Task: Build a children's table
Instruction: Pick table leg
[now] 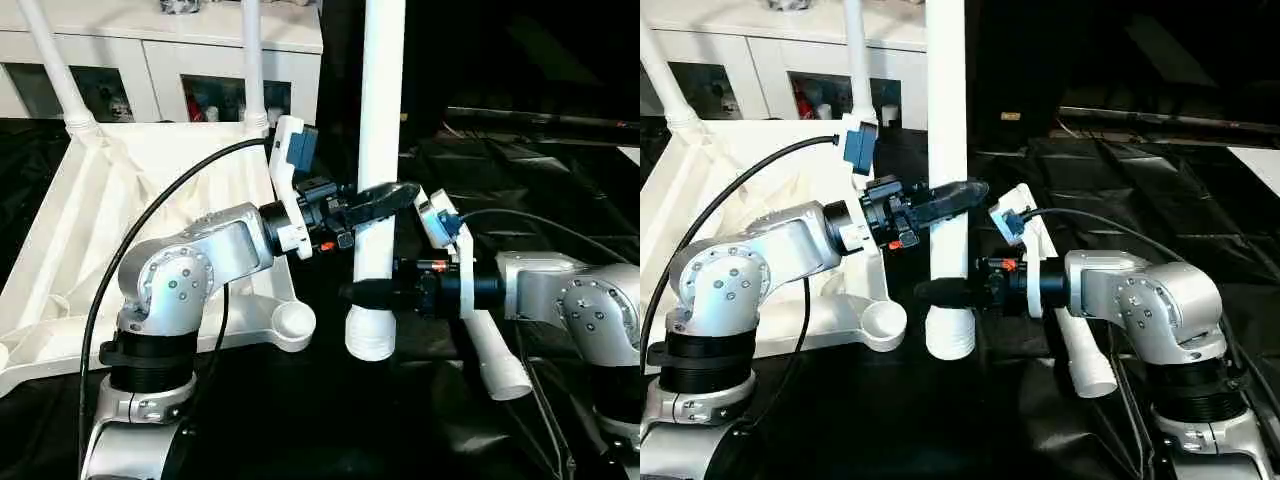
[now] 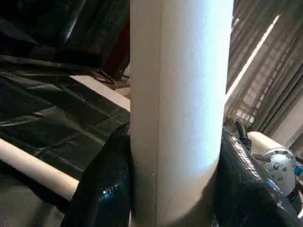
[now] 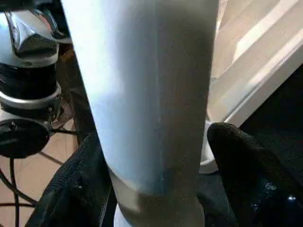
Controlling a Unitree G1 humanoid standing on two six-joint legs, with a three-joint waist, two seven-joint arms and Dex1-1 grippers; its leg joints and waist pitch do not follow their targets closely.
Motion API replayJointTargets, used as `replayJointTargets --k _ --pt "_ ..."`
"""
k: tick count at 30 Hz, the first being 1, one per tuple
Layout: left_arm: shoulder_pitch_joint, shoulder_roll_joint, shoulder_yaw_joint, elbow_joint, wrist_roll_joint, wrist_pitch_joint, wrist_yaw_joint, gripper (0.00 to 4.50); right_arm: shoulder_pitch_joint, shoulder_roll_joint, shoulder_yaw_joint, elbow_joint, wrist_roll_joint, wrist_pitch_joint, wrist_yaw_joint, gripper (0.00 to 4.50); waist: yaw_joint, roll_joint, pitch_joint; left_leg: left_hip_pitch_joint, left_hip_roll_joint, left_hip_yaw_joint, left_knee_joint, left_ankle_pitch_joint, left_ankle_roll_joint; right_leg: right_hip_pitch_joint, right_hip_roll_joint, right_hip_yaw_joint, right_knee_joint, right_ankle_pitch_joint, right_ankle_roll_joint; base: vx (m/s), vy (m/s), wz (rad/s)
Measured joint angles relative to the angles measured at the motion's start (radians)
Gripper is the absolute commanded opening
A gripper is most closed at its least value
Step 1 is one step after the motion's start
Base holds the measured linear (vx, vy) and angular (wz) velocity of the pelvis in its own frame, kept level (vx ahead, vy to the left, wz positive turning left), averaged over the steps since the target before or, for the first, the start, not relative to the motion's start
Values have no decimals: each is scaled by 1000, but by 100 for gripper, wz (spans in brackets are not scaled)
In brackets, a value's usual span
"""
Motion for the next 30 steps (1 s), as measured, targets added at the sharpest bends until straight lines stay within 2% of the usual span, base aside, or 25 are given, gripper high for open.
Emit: replayJointTargets --k 7,9,12,18,25,26,27,28,30 --pt "0 2 0 0 -2 0 -1 184 3 0 18 0 0 0 9 325 1 0 0 0 0 0 0 0 0 0 0 0 0 0 0 0 0 0" --pt "0 3 -1 0 -2 0 -2 184 3 0 19 0 0 0 8 296 1 0 0 0 0 0 0 0 0 0 0 0 1 0 0 0 0 0" --pt "0 6 -2 0 -3 -1 -3 184 3 1 19 0 0 -1 8 283 1 0 0 0 0 0 0 0 0 0 0 0 1 0 0 0 0 0" --pt "0 8 -8 0 -3 -1 -4 184 4 6 27 -1 5 -3 8 218 1 0 0 0 0 0 0 0 0 0 0 0 1 0 0 0 0 0" --pt "0 13 -10 0 -3 -3 -7 184 4 8 29 -6 5 -4 7 196 2 0 0 0 0 0 0 0 0 0 0 0 1 0 0 0 0 0" --pt "0 15 -10 0 -3 -4 -7 219 5 8 29 -6 5 -4 7 195 2 0 0 0 0 0 0 0 0 0 0 0 1 0 0 0 0 0" --pt "0 15 -9 0 -4 -2 -4 219 5 9 29 -6 5 -5 7 195 2 0 0 0 0 0 0 0 0 0 0 0 1 0 0 0 0 0" --pt "0 12 -6 0 -6 2 1 254 5 10 29 -6 5 -5 6 195 1 0 0 0 0 0 0 0 0 0 0 0 1 0 0 0 0 0" --pt "0 2 4 2 -16 9 10 259 5 17 29 -6 5 -9 4 194 1 0 0 0 0 0 0 0 0 0 0 0 1 0 0 0 0 0"
